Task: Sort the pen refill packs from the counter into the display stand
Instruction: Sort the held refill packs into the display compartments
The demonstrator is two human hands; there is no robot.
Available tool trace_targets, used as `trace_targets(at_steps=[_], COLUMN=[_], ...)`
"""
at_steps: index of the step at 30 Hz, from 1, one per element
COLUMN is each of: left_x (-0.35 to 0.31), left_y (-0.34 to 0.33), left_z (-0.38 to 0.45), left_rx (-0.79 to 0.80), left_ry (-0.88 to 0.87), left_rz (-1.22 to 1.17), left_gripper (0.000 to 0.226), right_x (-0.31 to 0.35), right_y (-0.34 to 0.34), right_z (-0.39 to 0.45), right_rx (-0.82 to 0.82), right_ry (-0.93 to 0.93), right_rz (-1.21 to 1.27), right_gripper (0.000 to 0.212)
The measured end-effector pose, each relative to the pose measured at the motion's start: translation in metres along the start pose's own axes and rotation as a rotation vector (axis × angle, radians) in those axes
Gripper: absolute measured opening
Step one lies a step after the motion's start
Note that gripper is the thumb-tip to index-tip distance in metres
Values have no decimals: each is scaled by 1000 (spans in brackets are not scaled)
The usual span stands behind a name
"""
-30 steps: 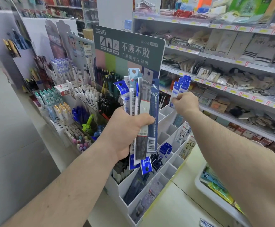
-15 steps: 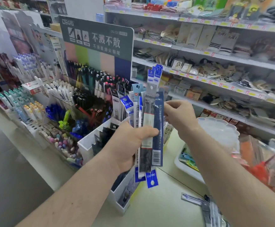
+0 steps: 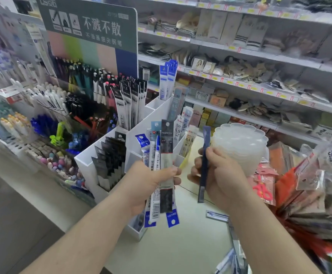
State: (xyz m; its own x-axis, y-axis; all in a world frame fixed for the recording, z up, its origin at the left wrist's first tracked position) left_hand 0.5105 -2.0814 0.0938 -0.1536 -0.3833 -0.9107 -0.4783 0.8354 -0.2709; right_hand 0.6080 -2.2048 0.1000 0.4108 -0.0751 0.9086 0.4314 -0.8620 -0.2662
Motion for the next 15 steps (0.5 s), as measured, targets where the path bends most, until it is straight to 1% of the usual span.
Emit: trace_targets(at_steps=[2,3,6,8,9,10,12,15], left_x=[0,-3,-12,-17,-20,-23,-27,-39], left_y=[4,5,16,21,23,25,31,47], left_z=[-3,-5,-13,-20,-24,-29,-36,-46], left_rx=[-13,-17,-52,-69,-71,-82,-108,-161], left_ry=[-9,-23,-74,-103,-120,-131,-150,-201], left_rz=[-6,8,69,109,112,111,100,106], left_gripper=[10,6,7,33,40,42,40,30], right_x=[-17,-22,-28,-28,-28,-28,-28,-23], right_y=[1,2,-1,-2,1,4,11,11], right_z=[-1,-1,2,4,7,10,16,19], right_rx=[15,24,60,57,38,10,-49,-84], right_ry=[-113,-141,-133,-110,-92,-69,-15,78], right_rz=[24,5,23,67,66,40,-90,-270], right_gripper=[32,36,33,36,37,38,35,30])
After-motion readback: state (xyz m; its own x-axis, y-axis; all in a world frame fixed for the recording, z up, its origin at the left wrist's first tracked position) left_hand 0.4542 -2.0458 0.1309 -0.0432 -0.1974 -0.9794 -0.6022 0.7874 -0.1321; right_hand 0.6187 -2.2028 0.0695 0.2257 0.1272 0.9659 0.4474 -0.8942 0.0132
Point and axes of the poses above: each hand's wrist, its own z-axis towards the middle knuckle, its own y-axis out of the back of the hand, x = y × z, the point moved 10 cm from there along z, towards the middle knuckle, and after that the axes turned 4 degrees about -z, right-handed, at the moved point
